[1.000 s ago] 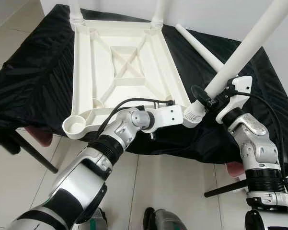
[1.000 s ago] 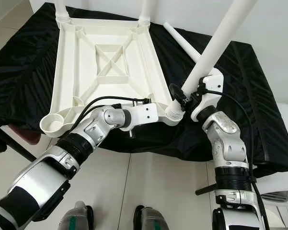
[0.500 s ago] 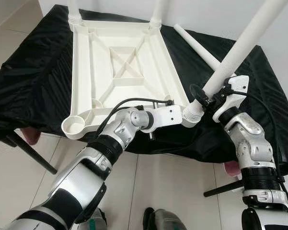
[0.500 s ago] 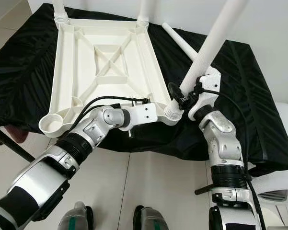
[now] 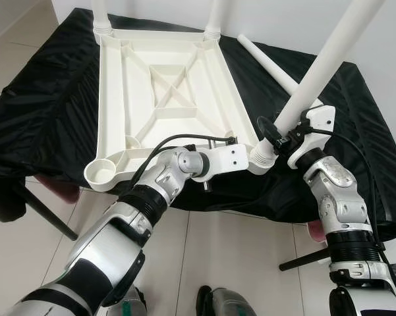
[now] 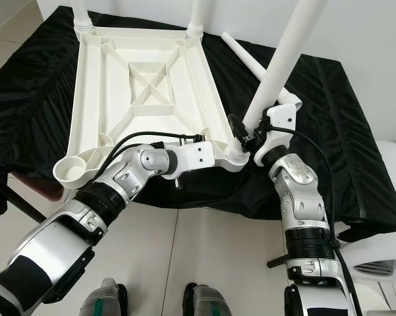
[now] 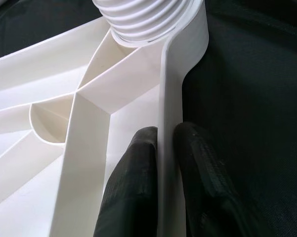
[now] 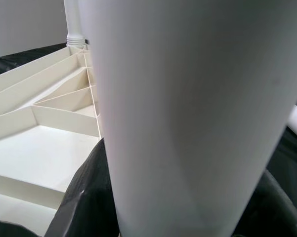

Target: Building children table

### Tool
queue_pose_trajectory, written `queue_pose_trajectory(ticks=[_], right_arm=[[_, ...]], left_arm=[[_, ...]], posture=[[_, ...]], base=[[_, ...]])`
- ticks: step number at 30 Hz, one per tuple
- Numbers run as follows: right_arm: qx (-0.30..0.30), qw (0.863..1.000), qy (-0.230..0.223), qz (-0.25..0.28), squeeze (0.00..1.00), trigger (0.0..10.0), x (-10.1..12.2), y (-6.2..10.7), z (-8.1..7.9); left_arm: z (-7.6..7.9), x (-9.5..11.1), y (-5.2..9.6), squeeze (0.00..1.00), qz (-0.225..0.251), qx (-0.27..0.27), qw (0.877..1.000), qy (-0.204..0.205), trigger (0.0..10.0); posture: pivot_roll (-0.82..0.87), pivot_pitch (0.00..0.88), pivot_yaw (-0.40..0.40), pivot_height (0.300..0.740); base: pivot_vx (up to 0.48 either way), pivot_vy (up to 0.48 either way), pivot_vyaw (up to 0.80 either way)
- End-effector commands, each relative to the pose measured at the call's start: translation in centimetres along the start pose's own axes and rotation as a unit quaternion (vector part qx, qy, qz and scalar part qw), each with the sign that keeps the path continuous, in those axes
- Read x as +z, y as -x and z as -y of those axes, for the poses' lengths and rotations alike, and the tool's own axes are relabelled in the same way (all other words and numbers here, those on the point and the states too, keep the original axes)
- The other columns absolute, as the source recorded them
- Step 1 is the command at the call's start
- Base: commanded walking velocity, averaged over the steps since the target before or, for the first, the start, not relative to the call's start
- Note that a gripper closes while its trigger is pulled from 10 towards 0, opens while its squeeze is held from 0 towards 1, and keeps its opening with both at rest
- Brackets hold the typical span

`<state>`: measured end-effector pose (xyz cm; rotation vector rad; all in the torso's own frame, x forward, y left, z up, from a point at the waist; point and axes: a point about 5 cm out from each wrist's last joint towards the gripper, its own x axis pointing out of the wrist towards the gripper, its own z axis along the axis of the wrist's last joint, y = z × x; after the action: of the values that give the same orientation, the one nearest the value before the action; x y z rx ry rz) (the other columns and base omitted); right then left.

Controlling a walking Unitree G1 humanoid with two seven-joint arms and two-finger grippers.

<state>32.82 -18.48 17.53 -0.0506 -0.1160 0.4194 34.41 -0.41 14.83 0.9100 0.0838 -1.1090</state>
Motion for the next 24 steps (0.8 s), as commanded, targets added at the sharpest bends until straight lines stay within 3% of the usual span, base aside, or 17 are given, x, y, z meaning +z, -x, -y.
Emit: queue_pose_trajectory(ticks=[1,8,24], right_arm=[[-0.001,0.991,-0.045,-0.128,0.0,10.0,-6.0,1.7,-1.1],[-0.002,0.991,-0.051,-0.124,0.0,10.0,-6.0,1.5,-1.5],[-0.09,0.988,-0.077,-0.099,0.0,10.0,-5.5,0.3,-1.8]], left_arm=[[0.3,0.1,-0.1,0.0,-0.002,-0.008,1.0,-0.004,10.0],[0.4,0.2,-0.2,0.0,-0.002,-0.009,1.0,-0.005,10.0],[0.3,0.3,-0.2,0.0,0.0,-0.01,1.0,-0.008,10.0]], posture=[[0.05,0.106,-0.07,0.74],[0.05,0.104,-0.069,0.74],[0.05,0.096,-0.069,0.74]], base=[[0.0,0.0,0.0],[0.0,0.0,0.0],[0.0,0.0,0.0]])
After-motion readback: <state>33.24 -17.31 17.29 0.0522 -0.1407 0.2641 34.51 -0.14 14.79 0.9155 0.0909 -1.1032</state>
